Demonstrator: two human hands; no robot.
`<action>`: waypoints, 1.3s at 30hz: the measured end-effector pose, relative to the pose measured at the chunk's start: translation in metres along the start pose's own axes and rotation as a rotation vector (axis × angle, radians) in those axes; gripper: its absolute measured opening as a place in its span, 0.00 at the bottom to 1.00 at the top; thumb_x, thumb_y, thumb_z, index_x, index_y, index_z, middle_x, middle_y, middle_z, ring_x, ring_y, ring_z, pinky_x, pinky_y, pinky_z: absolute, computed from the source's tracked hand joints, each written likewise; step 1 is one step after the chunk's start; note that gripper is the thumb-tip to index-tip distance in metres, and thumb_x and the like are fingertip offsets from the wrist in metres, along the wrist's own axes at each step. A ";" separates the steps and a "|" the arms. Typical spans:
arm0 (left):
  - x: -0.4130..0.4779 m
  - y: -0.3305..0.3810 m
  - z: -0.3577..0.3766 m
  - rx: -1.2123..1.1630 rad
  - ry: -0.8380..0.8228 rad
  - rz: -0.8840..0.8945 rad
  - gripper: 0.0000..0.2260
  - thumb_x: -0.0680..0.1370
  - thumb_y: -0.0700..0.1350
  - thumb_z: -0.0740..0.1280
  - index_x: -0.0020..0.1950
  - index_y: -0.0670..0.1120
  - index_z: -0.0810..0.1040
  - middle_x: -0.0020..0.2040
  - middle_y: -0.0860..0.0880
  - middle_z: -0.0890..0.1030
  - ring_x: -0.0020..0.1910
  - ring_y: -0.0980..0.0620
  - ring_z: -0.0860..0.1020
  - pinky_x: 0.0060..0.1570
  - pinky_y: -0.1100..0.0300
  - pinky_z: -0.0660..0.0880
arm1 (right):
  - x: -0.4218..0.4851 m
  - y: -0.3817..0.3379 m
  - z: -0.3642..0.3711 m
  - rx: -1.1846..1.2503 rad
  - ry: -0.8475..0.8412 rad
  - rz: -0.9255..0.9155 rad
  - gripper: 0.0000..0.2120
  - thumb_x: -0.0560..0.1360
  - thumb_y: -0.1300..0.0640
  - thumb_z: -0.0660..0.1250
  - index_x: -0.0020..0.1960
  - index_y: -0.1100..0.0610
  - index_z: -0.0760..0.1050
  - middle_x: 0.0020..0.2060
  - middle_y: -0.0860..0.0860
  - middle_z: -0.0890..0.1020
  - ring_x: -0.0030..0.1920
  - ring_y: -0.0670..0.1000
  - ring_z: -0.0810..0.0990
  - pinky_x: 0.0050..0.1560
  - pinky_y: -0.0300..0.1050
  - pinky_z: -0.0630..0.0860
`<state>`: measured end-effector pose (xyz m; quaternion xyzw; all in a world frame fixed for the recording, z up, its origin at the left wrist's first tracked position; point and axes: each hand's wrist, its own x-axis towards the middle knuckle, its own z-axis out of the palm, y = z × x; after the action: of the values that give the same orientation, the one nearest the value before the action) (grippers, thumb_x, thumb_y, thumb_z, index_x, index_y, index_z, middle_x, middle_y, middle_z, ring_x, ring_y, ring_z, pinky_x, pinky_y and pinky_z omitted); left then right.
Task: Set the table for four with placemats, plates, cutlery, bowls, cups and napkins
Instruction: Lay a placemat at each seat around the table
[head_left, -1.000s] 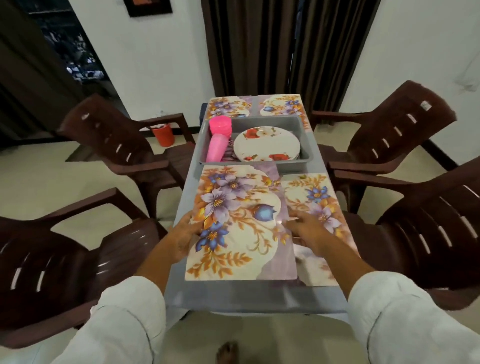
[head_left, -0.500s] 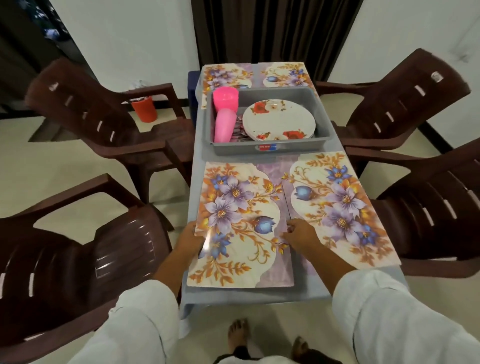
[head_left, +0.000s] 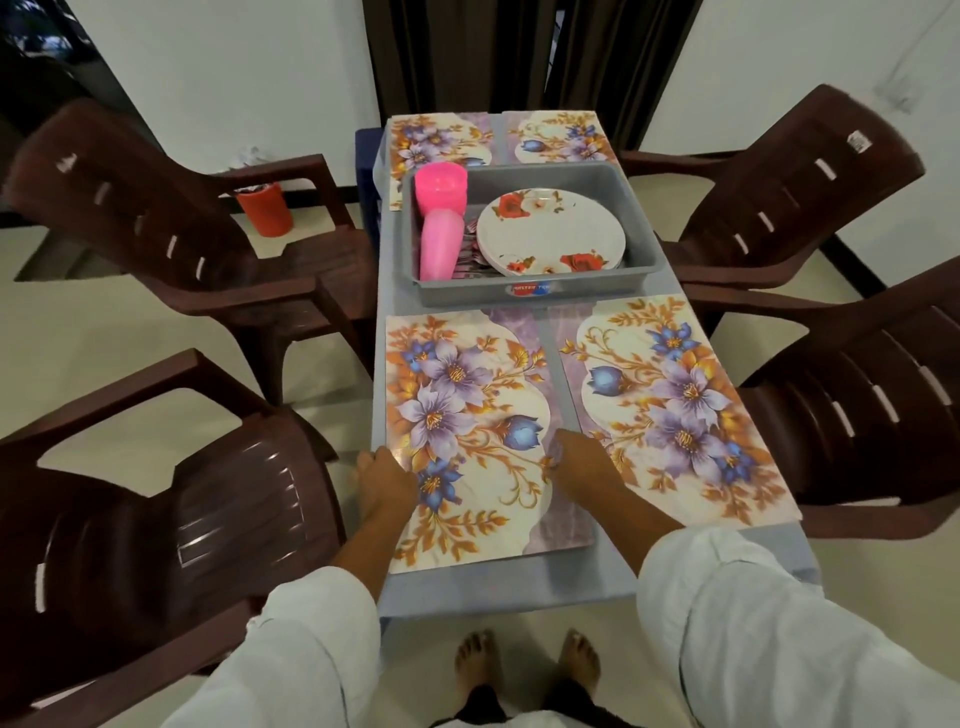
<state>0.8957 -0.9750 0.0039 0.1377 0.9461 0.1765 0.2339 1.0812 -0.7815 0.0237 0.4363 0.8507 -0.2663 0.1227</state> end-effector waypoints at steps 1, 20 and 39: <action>-0.002 0.001 0.001 0.001 0.016 0.005 0.17 0.79 0.42 0.69 0.66 0.38 0.75 0.65 0.38 0.73 0.63 0.41 0.73 0.59 0.54 0.71 | -0.001 0.000 0.002 -0.055 0.006 -0.021 0.17 0.80 0.51 0.68 0.65 0.58 0.74 0.61 0.55 0.80 0.62 0.57 0.79 0.64 0.48 0.73; -0.032 0.045 0.042 0.560 -0.305 0.529 0.45 0.75 0.71 0.63 0.83 0.57 0.43 0.83 0.47 0.41 0.81 0.36 0.42 0.76 0.37 0.49 | -0.012 0.068 -0.010 -0.336 -0.061 0.105 0.34 0.83 0.44 0.59 0.82 0.50 0.47 0.82 0.52 0.47 0.81 0.61 0.46 0.76 0.70 0.54; -0.039 0.057 0.061 0.629 -0.322 0.381 0.47 0.75 0.64 0.70 0.83 0.52 0.46 0.83 0.46 0.44 0.82 0.40 0.44 0.79 0.43 0.47 | 0.000 0.110 -0.014 -0.387 -0.155 -0.168 0.39 0.79 0.37 0.63 0.82 0.51 0.50 0.80 0.58 0.54 0.76 0.67 0.58 0.73 0.65 0.66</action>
<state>0.9694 -0.9209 -0.0089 0.4016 0.8627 -0.1051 0.2887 1.1703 -0.7214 -0.0025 0.3107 0.9072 -0.1403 0.2465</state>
